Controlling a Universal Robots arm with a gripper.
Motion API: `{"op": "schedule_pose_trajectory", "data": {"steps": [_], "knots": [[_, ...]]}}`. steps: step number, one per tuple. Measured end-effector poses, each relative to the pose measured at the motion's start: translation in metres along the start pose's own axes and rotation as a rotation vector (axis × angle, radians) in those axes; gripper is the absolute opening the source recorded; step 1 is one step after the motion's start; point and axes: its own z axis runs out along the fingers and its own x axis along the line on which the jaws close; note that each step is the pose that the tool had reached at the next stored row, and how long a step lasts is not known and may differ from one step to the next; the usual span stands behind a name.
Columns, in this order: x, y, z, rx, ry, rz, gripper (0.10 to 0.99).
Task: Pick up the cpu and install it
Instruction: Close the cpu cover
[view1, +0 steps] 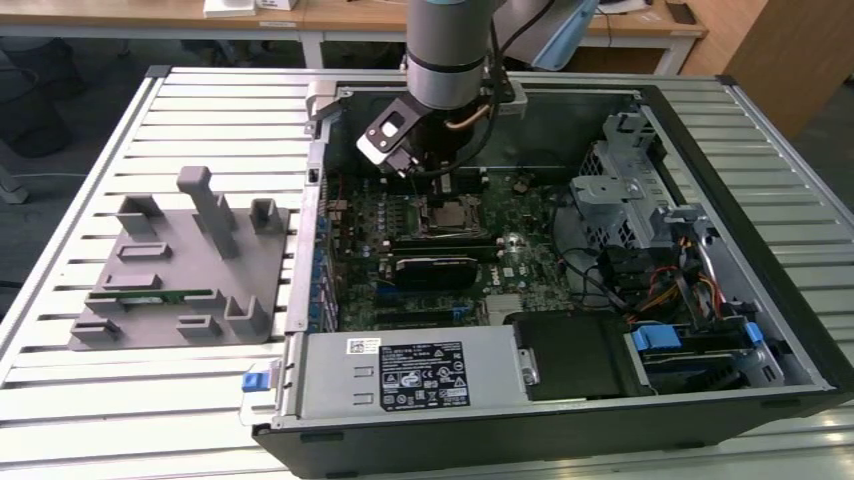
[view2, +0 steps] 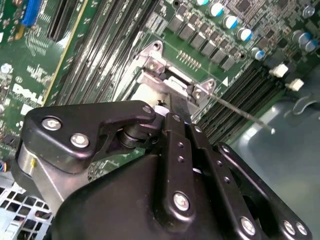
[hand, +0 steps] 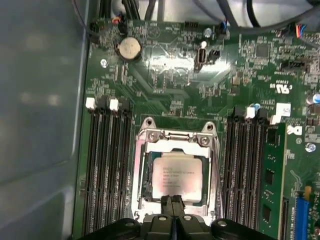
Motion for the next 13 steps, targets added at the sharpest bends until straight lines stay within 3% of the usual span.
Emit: {"op": "schedule_pose_trajectory", "data": {"steps": [13], "knots": [[-0.0003,-0.0033,0.0141,0.001,-0.0005,0.000,0.106]]}}
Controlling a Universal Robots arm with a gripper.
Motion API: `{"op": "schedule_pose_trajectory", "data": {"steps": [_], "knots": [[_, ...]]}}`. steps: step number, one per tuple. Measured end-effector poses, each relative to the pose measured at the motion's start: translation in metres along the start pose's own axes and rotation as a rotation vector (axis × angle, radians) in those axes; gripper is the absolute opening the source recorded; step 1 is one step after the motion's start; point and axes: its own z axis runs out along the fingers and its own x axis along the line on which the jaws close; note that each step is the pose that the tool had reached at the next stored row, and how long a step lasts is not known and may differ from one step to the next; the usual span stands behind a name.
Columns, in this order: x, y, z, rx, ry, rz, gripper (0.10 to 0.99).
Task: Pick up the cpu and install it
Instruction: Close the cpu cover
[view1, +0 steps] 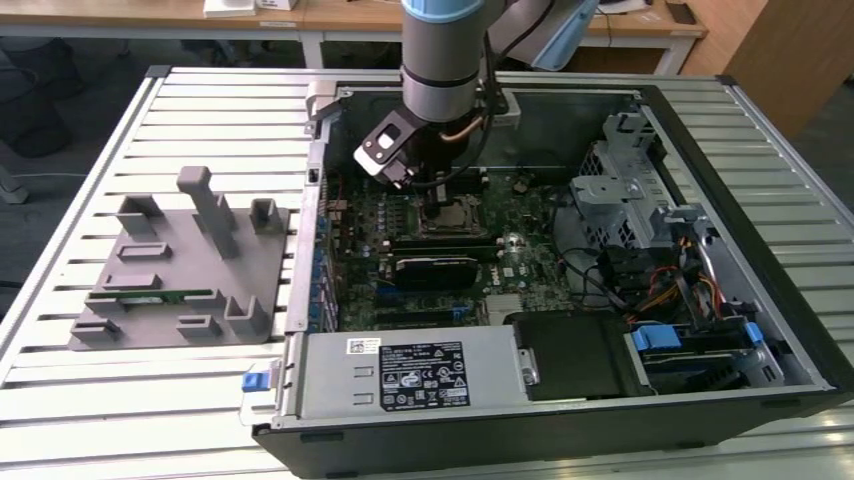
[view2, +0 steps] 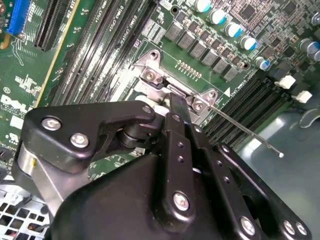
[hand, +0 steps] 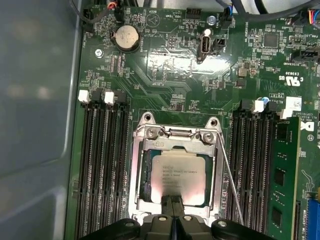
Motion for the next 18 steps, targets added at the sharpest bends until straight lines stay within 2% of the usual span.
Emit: {"op": "schedule_pose_trajectory", "data": {"steps": [8,13,16,18], "knots": [[-0.0004,0.0072,0.0006,-0.001,0.0004,0.000,0.106],[0.0000,0.0076,-0.0108,-0.001,0.0005,0.000,0.106],[-0.0004,0.0085,-0.0108,-0.001,0.0007,0.000,0.106],[-0.0007,0.0123,-0.0108,0.000,0.0004,0.000,0.106]]}}
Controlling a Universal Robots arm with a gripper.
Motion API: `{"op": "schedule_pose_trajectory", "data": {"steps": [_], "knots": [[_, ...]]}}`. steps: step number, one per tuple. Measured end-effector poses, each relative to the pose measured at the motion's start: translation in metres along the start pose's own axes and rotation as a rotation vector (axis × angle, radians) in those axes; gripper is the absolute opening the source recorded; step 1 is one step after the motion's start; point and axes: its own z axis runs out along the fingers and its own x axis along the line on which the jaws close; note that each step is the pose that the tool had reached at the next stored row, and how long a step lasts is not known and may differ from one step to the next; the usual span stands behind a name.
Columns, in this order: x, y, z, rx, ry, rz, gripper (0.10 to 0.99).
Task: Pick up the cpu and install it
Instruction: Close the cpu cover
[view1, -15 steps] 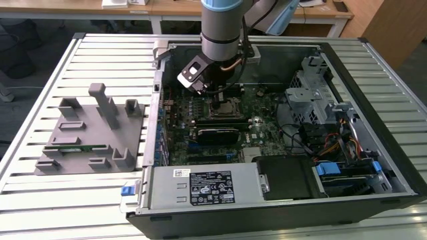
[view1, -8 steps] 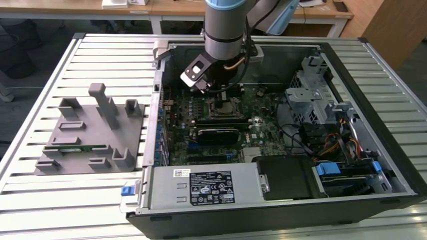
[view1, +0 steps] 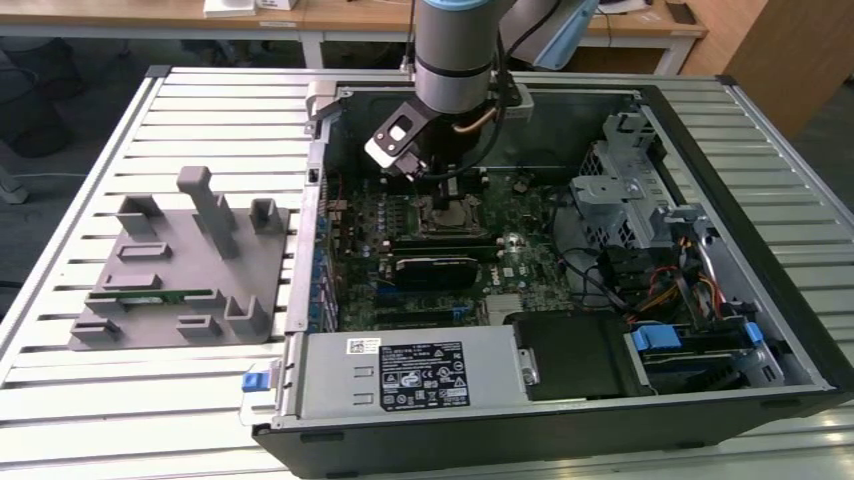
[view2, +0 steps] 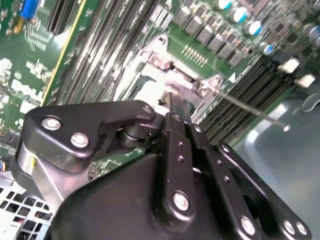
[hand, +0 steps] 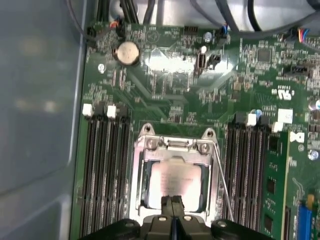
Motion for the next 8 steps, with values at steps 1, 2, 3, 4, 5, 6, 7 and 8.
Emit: {"op": "schedule_pose_trajectory", "data": {"steps": [1,2,3,4,5,6,7,8], "knots": [[-0.0001,0.0027,0.0001,0.000,0.0002,0.000,0.106],[-0.0003,0.0051,0.0002,0.000,0.0001,0.000,0.106],[-0.0004,0.0072,0.0002,0.000,0.0002,0.000,0.106],[-0.0006,0.0087,0.0002,0.000,0.0001,0.000,0.106],[-0.0007,0.0101,0.0003,0.000,0.0001,0.000,0.106],[-0.0007,0.0119,0.0004,0.000,0.0002,0.000,0.106],[-0.0008,0.0135,0.0004,0.000,0.0002,0.000,0.106],[-0.0009,0.0144,0.0004,0.000,0.0002,0.000,0.106]]}}
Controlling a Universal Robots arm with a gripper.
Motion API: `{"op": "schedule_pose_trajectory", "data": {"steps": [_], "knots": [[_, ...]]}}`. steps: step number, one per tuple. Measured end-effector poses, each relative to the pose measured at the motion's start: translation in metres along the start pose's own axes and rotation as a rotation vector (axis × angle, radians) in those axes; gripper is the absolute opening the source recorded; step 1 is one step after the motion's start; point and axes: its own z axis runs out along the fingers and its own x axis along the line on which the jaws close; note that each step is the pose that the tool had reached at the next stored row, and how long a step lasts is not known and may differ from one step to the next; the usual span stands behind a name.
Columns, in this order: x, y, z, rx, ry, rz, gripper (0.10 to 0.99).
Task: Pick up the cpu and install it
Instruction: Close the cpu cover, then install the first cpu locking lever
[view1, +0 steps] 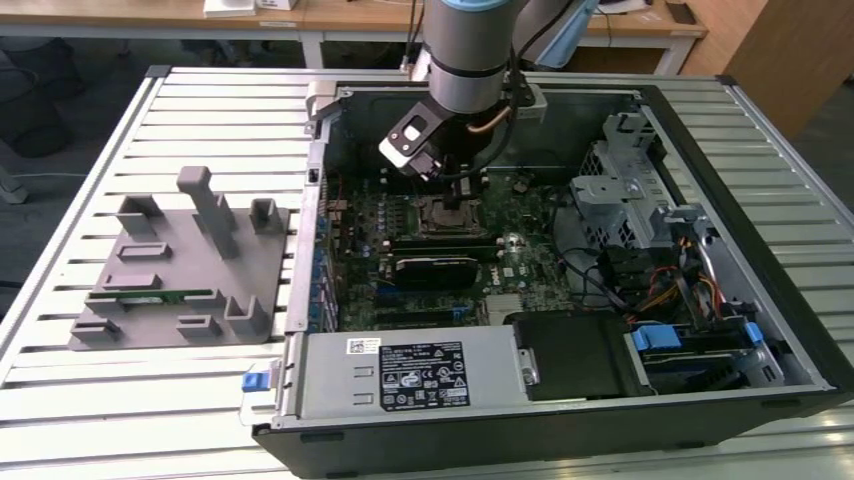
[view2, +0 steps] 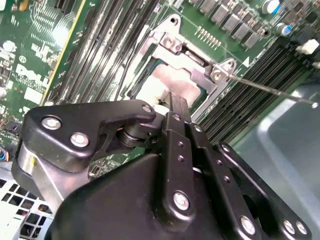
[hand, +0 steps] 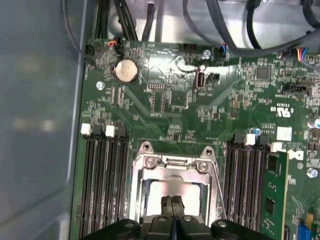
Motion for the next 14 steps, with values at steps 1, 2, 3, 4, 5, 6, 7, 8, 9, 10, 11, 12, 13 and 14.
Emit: {"op": "schedule_pose_trajectory", "data": {"steps": [1,2,3,4,5,6,7,8,9,10,11,12,13,14], "knots": [[0.0000,0.0009,0.0000,0.000,0.0000,0.000,0.106],[0.0000,0.0019,0.0000,0.000,0.0000,0.000,0.106],[0.0001,0.0026,0.0000,0.000,-0.0001,0.000,0.106],[0.0001,0.0033,0.0001,0.000,0.0000,0.000,0.106],[0.0001,0.0040,0.0001,0.000,0.0000,0.000,0.106],[0.0001,0.0046,0.0001,0.000,0.0000,0.000,0.106],[0.0001,0.0048,0.0001,0.000,0.0000,0.000,0.106],[0.0001,0.0048,0.0001,0.000,0.0000,0.000,0.106],[0.0002,0.0049,0.0001,0.000,0.0000,0.000,0.106],[0.0002,0.0049,0.0001,0.000,0.0000,0.000,0.106],[0.0002,0.0049,0.0001,0.000,0.0000,0.000,0.106],[0.0002,0.0049,-0.0001,0.000,-0.0001,0.000,0.106],[0.0002,0.0049,-0.0005,0.000,-0.0002,0.000,0.106],[0.0002,0.0049,-0.0009,0.000,-0.0001,0.000,0.106]]}}
